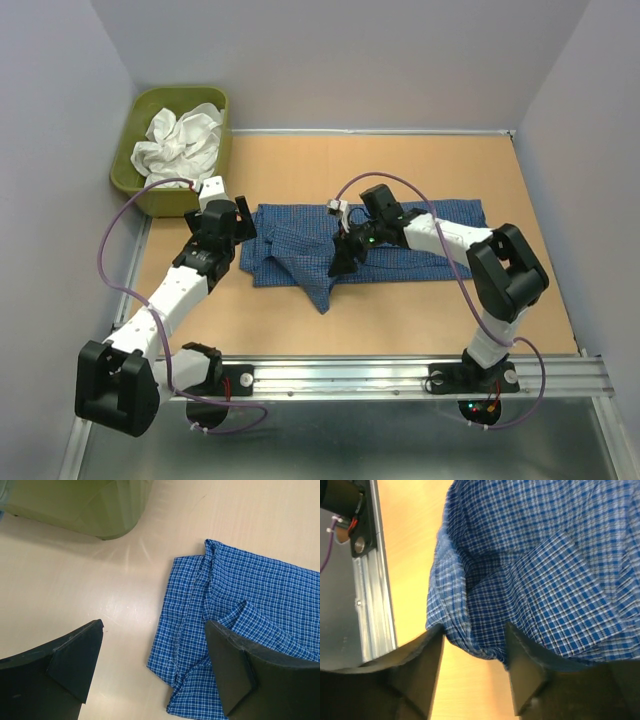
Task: Fold and stack the long sleeve shirts
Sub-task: Fold the shirt
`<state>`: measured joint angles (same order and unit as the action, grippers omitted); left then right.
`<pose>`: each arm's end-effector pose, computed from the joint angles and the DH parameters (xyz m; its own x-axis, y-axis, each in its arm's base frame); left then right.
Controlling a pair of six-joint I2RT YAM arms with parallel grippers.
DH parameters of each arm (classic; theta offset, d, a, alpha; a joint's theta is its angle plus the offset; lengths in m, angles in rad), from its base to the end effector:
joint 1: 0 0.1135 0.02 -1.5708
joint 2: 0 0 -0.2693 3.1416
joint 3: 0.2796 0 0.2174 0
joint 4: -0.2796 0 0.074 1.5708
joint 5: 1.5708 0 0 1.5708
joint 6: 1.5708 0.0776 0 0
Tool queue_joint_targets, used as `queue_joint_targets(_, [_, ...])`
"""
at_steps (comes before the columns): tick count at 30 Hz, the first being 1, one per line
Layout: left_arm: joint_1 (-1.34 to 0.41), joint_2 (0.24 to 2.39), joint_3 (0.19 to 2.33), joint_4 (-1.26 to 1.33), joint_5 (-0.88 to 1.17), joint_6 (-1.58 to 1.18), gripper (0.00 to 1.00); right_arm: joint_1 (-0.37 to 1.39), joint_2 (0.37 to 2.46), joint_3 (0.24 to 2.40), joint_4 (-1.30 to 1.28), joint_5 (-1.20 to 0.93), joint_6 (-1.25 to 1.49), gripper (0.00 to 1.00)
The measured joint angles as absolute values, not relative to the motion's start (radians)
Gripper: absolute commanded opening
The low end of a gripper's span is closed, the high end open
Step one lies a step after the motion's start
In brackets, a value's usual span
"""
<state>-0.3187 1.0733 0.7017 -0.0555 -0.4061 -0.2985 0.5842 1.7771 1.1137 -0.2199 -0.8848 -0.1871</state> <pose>0.2377 -0.0462 0.2700 -0.3602 -0.1656 -0.9180 -0.1669 0.9797 -0.1113 0.2629 0.2458 0.2005 -0.4922 -0.4667 -0.7348 -0.8656 0.1738 0.4695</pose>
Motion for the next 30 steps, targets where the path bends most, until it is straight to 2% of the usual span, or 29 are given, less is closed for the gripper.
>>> queue_joint_targets(1, [-0.319, 1.075, 0.702, -0.055, -0.41, -0.297, 0.94, 0.585, 1.778, 1.114, -0.224, -0.887, -0.191, 0.23])
queue_joint_targets(2, [-0.319, 1.076, 0.702, -0.054, -0.413, -0.296, 0.94, 0.585, 1.778, 1.114, -0.238, -0.888, -0.199, 0.14])
queue_joint_targets(4, [-0.319, 1.078, 0.702, -0.051, -0.422, -0.296, 0.94, 0.585, 1.773, 1.114, -0.258, -0.879, -0.208, 0.01])
queue_joint_targets(11, [-0.319, 1.079, 0.702, -0.049, -0.431, -0.295, 0.94, 0.59, 1.639, 1.129, -0.413, -0.735, -0.222, 0.0])
queue_joint_targets(18, [-0.319, 1.079, 0.702, -0.049, -0.432, -0.295, 0.94, 0.592, 1.503, 1.294, -0.561, -0.572, -0.225, 0.01])
queue_joint_targets(24, [-0.319, 1.079, 0.702, -0.049, -0.433, -0.295, 0.94, 0.618, 1.474, 1.441, -0.669, -0.451, -0.243, 0.01])
queue_joint_targets(30, [-0.319, 1.079, 0.702, -0.049, -0.433, -0.296, 0.87, 0.671, 1.475, 1.544, -0.769, -0.382, -0.26, 0.01])
